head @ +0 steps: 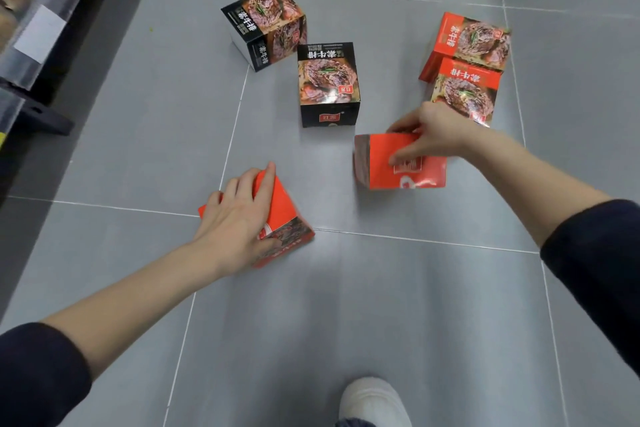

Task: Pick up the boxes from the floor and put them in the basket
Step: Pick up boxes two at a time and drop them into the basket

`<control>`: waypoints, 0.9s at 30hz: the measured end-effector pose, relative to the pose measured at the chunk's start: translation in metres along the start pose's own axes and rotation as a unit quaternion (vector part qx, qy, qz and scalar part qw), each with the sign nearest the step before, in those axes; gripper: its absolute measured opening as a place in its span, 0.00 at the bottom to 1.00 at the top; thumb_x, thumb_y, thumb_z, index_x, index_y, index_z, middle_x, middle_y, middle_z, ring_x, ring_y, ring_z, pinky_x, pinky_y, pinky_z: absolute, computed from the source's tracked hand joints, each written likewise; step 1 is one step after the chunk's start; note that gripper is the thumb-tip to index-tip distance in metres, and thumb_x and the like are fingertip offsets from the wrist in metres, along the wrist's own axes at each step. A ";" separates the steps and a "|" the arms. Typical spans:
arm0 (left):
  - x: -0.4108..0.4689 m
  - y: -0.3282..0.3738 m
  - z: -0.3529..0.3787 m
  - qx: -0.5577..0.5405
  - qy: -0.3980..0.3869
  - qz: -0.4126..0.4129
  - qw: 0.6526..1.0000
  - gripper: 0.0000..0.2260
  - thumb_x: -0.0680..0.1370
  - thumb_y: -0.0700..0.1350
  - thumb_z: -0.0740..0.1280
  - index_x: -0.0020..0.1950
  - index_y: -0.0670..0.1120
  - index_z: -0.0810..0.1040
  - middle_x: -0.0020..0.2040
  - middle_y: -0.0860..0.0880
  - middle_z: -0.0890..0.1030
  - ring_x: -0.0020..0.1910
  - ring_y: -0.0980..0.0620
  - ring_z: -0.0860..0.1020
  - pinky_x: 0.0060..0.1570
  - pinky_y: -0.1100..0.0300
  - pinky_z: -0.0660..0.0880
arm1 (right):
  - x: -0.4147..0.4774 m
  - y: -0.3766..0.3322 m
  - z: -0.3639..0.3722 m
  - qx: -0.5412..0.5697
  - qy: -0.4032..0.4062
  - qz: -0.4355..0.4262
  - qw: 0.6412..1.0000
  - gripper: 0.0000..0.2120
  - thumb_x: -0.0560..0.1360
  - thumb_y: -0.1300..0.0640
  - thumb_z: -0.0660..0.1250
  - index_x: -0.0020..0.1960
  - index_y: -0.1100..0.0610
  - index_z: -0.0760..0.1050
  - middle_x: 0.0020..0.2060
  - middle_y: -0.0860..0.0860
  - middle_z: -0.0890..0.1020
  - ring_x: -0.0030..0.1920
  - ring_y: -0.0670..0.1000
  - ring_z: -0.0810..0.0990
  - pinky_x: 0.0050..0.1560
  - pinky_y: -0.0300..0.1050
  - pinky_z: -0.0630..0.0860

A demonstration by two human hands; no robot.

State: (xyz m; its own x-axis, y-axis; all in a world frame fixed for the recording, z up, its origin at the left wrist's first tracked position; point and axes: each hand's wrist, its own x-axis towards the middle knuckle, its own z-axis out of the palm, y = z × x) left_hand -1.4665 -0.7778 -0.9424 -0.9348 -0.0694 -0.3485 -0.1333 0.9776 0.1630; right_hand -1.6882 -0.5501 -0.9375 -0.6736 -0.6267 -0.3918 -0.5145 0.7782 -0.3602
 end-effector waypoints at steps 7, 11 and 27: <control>0.001 -0.014 -0.001 -0.008 0.004 -0.011 1.000 0.51 0.68 0.57 0.72 0.77 0.45 0.41 0.72 0.43 0.57 0.70 0.42 0.59 0.63 0.46 0.63 | 0.005 0.002 0.028 -0.211 0.049 -0.014 0.976 0.61 0.55 0.33 0.74 0.75 0.59 0.48 0.68 0.59 0.65 0.68 0.61 0.64 0.71 0.60 0.54; -0.001 -0.020 -0.002 -0.016 -0.001 -0.024 1.000 0.51 0.68 0.58 0.73 0.77 0.45 0.40 0.72 0.43 0.56 0.70 0.42 0.59 0.63 0.46 0.63 | 0.011 0.003 0.036 -0.203 0.098 0.029 0.974 0.54 0.58 0.39 0.76 0.73 0.61 0.53 0.65 0.60 0.68 0.65 0.62 0.66 0.67 0.60 0.59; -0.132 -0.046 -0.157 -0.176 -0.044 -0.141 0.973 0.55 0.66 0.58 0.74 0.76 0.45 0.37 0.73 0.44 0.55 0.71 0.44 0.59 0.68 0.45 0.63 | -0.097 -0.141 -0.092 0.162 -0.077 0.107 0.978 0.38 0.57 0.48 0.80 0.61 0.55 0.68 0.51 0.52 0.79 0.51 0.54 0.79 0.55 0.50 0.77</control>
State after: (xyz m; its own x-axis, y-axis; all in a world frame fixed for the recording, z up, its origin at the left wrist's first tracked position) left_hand -1.3889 -0.8451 -0.7591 -0.8146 -0.2926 -0.5009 -0.4995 0.7928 0.3492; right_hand -1.5991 -0.5948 -0.7707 -0.6464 -0.4698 -0.6012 -0.1595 0.8538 -0.4956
